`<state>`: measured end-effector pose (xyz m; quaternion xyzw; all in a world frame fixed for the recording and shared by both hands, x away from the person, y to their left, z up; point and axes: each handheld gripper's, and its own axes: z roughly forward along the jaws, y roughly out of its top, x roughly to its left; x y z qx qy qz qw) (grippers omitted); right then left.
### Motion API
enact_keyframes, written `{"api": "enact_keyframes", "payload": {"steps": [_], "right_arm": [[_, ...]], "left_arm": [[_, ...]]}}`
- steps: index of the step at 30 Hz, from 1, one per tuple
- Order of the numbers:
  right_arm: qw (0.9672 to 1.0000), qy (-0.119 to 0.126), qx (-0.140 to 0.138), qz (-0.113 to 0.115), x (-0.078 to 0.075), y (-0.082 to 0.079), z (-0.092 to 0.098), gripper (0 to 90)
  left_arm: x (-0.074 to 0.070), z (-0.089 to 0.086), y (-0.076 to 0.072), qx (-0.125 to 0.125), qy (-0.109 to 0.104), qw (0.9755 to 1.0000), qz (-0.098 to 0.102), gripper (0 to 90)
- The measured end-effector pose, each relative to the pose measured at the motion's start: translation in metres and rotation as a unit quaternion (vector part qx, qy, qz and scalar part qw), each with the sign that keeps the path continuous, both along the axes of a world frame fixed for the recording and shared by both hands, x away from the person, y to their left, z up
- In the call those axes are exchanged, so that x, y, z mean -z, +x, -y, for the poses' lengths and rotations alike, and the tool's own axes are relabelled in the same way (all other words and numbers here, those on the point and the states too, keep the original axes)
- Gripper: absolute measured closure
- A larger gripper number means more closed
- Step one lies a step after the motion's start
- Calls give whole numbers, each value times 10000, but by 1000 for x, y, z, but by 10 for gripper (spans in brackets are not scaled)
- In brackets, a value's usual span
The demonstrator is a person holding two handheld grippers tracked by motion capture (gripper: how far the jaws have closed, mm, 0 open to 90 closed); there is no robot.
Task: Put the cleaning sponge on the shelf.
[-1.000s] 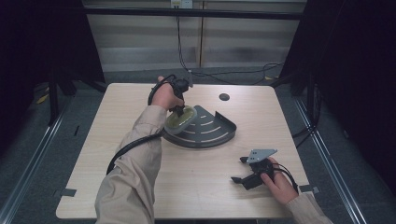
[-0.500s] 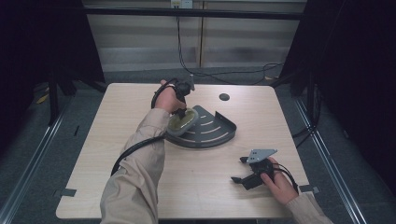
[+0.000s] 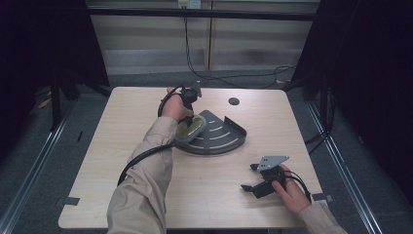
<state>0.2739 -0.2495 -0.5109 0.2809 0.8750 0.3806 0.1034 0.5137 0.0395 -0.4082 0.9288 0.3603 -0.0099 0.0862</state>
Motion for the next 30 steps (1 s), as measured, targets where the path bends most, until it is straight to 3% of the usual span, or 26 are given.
{"api": "enact_keyframes", "payload": {"steps": [30], "right_arm": [[10000, -1, 0, -1, 0, 0, 0, 128]], "left_arm": [[17, -4, 0, -50, 81, 9999, 32, 710]]}}
